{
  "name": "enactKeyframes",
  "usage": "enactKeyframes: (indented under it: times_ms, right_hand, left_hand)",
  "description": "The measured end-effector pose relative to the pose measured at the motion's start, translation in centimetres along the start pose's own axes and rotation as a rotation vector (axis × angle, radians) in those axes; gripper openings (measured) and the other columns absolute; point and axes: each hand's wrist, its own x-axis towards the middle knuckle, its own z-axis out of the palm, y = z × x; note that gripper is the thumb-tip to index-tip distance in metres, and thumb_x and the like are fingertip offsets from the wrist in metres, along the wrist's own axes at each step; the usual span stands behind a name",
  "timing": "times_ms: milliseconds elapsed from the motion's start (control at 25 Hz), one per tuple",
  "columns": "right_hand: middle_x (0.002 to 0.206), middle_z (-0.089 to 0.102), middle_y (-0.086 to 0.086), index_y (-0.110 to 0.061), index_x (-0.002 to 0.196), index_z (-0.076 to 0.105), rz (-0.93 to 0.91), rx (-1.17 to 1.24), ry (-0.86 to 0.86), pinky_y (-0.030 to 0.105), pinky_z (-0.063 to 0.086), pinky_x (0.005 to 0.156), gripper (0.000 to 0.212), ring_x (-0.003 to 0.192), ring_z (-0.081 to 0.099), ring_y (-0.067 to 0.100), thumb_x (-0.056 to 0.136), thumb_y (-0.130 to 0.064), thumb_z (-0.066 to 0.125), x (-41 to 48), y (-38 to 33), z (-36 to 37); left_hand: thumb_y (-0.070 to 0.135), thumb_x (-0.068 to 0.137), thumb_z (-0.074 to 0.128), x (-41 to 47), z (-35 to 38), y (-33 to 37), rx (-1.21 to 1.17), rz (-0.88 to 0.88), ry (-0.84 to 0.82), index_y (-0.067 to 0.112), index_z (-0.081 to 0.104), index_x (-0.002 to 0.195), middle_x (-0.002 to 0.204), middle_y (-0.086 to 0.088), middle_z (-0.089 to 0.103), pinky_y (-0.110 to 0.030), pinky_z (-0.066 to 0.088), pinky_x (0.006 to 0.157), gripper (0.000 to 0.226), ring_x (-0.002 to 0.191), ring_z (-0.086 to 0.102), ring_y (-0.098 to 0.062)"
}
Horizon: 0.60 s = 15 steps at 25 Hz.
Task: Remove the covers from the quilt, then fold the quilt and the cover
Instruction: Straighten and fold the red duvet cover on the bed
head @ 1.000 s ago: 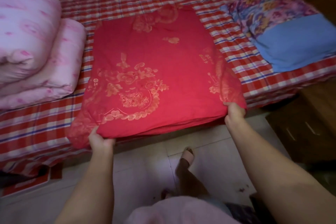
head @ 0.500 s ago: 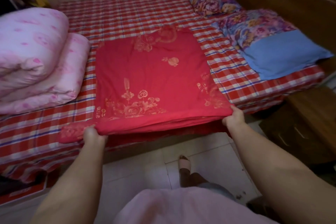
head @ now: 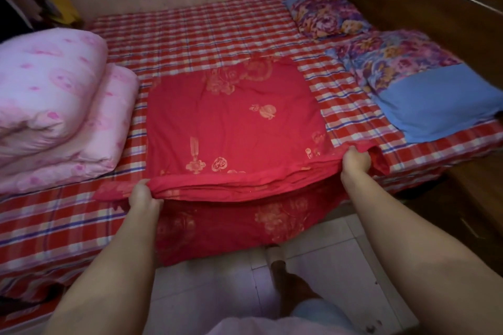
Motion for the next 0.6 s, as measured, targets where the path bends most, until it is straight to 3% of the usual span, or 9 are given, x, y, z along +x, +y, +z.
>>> enactKeyframes:
  times_ms: [80, 160, 240, 320, 400, 480, 520, 600]
  right_hand:
    - [0.133, 0.053, 0.013, -0.003, 0.131, 0.051, 0.124, -0.031, 0.049, 0.032, 0.044, 0.092, 0.039, 0.121, 0.051, 0.029, 0.098, -0.02, 0.038, 1.4, 0.7, -0.1]
    - [0.134, 0.052, 0.014, -0.002, 0.131, 0.05, 0.236, -0.01, 0.11, 0.032, 0.043, 0.091, 0.039, 0.122, 0.05, 0.029, 0.099, -0.016, 0.035, 2.1, 2.1, -1.0]
    - [0.127, 0.055, 0.015, 0.003, 0.126, 0.052, 0.266, -0.051, 0.189, 0.034, 0.045, 0.093, 0.037, 0.116, 0.055, 0.029, 0.094, -0.013, 0.046, 2.9, 4.6, -2.2]
    - [0.121, 0.058, 0.006, -0.012, 0.108, 0.064, 0.296, 0.019, 0.151, 0.035, 0.049, 0.09, 0.038, 0.101, 0.059, 0.023, 0.078, -0.035, 0.07, 4.9, 7.4, -3.7]
    - [0.115, 0.066, 0.006, -0.023, 0.085, 0.066, 0.308, 0.013, 0.012, 0.037, 0.051, 0.09, 0.04, 0.092, 0.063, 0.017, 0.072, -0.061, 0.067, 6.3, 10.4, -5.3]
    - [0.086, 0.074, 0.001, -0.017, 0.077, 0.058, 0.387, -0.055, -0.04, 0.026, 0.053, 0.076, 0.024, 0.062, 0.066, 0.009, 0.092, -0.037, 0.055, 6.4, 13.3, -7.7]
    - [0.087, 0.074, 0.004, -0.016, 0.075, 0.053, 0.455, -0.045, -0.026, 0.022, 0.051, 0.066, 0.02, 0.05, 0.062, 0.008, 0.094, -0.022, 0.052, 5.7, 14.0, -8.3]
    - [0.12, 0.063, 0.013, -0.01, 0.079, 0.055, 0.52, -0.216, -0.01, 0.017, 0.046, 0.05, 0.013, 0.054, 0.064, 0.01, 0.091, -0.011, 0.055, 5.7, 16.6, -9.3]
  left_hand:
    - [0.011, 0.091, 0.041, 1.4, -0.3, -0.9, -0.049, -0.04, 0.026, 0.016, 0.054, 0.079, 0.06, 0.003, 0.068, -0.027, 0.056, 0.057, 0.019, 0.052, 0.066, -0.012]
    - [0.011, 0.093, 0.038, 1.6, -0.7, -2.6, -0.09, -0.099, 0.059, 0.016, 0.059, 0.098, 0.091, 0.0, 0.069, -0.032, 0.052, 0.087, 0.022, 0.085, 0.067, -0.014]
    - [0.012, 0.091, 0.039, 2.0, -1.7, -4.6, -0.087, -0.151, 0.123, 0.016, 0.055, 0.123, 0.12, -0.002, 0.061, -0.04, 0.045, 0.099, 0.036, 0.112, 0.058, -0.021]
    - [0.014, 0.086, 0.045, 3.3, -3.3, -6.4, -0.02, -0.185, 0.208, 0.019, 0.053, 0.128, 0.126, -0.003, 0.06, -0.045, 0.045, 0.099, 0.043, 0.114, 0.059, -0.024]
    - [0.015, 0.082, 0.053, 4.6, -4.9, -8.3, 0.076, -0.197, 0.271, 0.023, 0.051, 0.128, 0.122, 0.0, 0.063, -0.047, 0.049, 0.093, 0.047, 0.107, 0.063, -0.023]
    - [0.015, 0.081, 0.057, 4.3, -6.3, -10.3, 0.11, -0.276, 0.322, 0.022, 0.056, 0.118, 0.114, 0.007, 0.063, -0.041, 0.054, 0.083, 0.038, 0.098, 0.064, -0.018]
    - [0.016, 0.083, 0.056, 3.8, -6.5, -11.3, 0.174, -0.323, 0.341, 0.021, 0.058, 0.107, 0.108, 0.007, 0.06, -0.038, 0.053, 0.082, 0.024, 0.095, 0.062, -0.017]
    - [0.02, 0.085, 0.053, 2.9, -7.0, -13.8, 0.375, -0.454, 0.374, 0.017, 0.053, 0.082, 0.092, 0.0, 0.054, -0.034, 0.047, 0.076, 0.004, 0.081, 0.055, -0.021]
